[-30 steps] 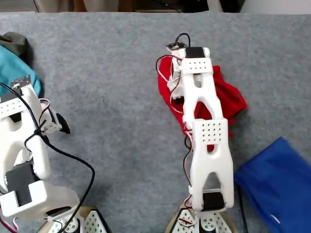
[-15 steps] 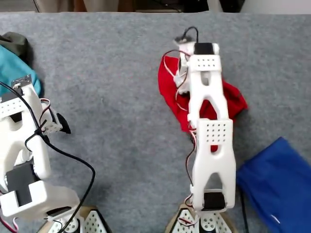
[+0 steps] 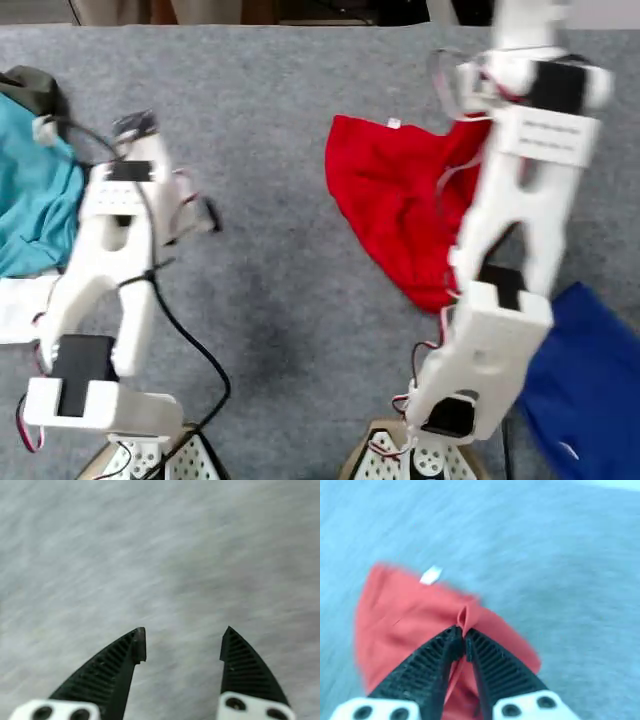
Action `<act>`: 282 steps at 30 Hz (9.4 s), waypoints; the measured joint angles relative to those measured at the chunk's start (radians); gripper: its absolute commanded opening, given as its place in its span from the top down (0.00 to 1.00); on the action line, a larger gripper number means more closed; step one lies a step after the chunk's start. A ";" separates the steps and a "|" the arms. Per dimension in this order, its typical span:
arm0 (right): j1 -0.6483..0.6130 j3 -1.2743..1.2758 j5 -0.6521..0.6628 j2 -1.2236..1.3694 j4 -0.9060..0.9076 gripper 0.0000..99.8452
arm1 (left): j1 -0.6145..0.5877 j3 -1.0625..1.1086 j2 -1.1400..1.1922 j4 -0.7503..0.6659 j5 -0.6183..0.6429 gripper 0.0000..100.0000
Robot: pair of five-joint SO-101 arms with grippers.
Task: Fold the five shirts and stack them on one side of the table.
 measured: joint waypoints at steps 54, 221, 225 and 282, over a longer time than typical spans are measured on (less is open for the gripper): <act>0.213 0.014 -0.615 0.195 -0.405 0.99 | 0.479 -1.844 1.135 0.542 0.422 0.76; -0.273 -0.551 -0.272 -0.499 -0.160 0.99 | -0.127 -1.985 0.032 0.606 0.068 0.98; -0.284 -0.560 -0.236 -0.588 -0.160 0.99 | -0.129 -1.978 -0.058 0.606 0.068 0.98; -0.285 1.111 -0.253 -0.516 -1.464 1.00 | -0.190 -0.089 0.012 -1.096 0.066 0.98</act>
